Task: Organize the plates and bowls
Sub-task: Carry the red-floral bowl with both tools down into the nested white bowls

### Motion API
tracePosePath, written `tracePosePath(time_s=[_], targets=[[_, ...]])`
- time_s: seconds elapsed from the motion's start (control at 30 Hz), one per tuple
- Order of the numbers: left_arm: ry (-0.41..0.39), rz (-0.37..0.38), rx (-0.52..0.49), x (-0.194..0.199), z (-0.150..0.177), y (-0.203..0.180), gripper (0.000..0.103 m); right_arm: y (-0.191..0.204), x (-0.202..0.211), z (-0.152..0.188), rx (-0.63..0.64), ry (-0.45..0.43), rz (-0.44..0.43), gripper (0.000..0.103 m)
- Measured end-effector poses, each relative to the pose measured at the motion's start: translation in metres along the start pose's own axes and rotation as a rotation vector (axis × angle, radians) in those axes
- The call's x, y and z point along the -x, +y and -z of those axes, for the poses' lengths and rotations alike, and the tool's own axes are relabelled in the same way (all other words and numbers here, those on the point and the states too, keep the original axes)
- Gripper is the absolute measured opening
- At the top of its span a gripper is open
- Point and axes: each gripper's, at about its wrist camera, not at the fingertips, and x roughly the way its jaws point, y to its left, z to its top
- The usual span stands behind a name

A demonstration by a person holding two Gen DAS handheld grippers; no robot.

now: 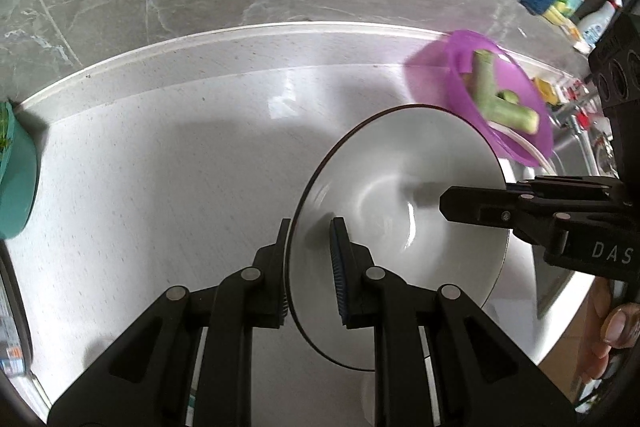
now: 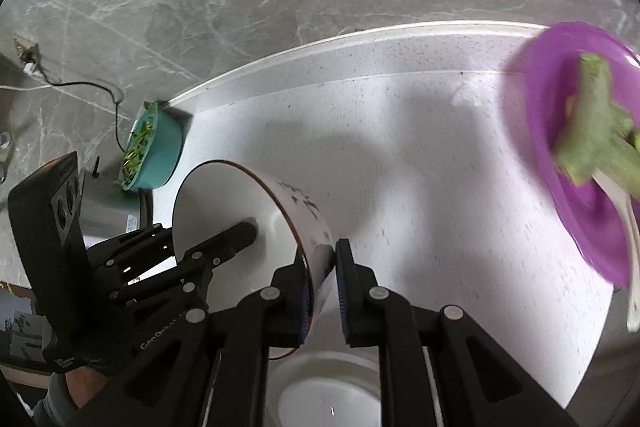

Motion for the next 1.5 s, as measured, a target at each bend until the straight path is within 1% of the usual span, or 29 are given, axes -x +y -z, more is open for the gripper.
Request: tracePosePath(time_s=[0.3,0.53,0.7,0.87,1.07,1.3,1.47,1.5], targets=[[-0.008,0.022,-0.019,0.034,0.050,-0.046,0.016,-0.003,0.036,0.047,0.006,-0.002,-0.008,0.016],[0.007,0.054,-0.016,0.040,0.082,-0.078,0.016,-0.012,0.057,0.079,-0.002,0.001,-0.010,0.018],[0.031,0.064,-0.004,0.037,0.110,-0.091,0.016,-0.017,0.058,0.100,-0.005,0.021,-0.008,0.018],[0.061,0.071,0.015,0.026,0.136,-0.095,0.016,-0.026,0.050,0.120,-0.019,0.056,-0.008,0.018],[0.086,0.059,0.034,0.013,0.163,-0.096,0.016,-0.030,0.038,0.133,-0.026,0.099,-0.003,0.018],[0.102,0.060,0.045,-0.002,0.173,-0.095,0.016,-0.036,0.030,0.137,-0.036,0.117,0.006,0.018],[0.115,0.055,0.040,-0.012,0.171,-0.096,0.016,-0.042,0.024,0.139,-0.048,0.125,0.013,0.018],[0.117,0.054,0.034,-0.015,0.165,-0.095,0.016,-0.042,0.023,0.138,-0.049,0.127,0.013,0.018]])
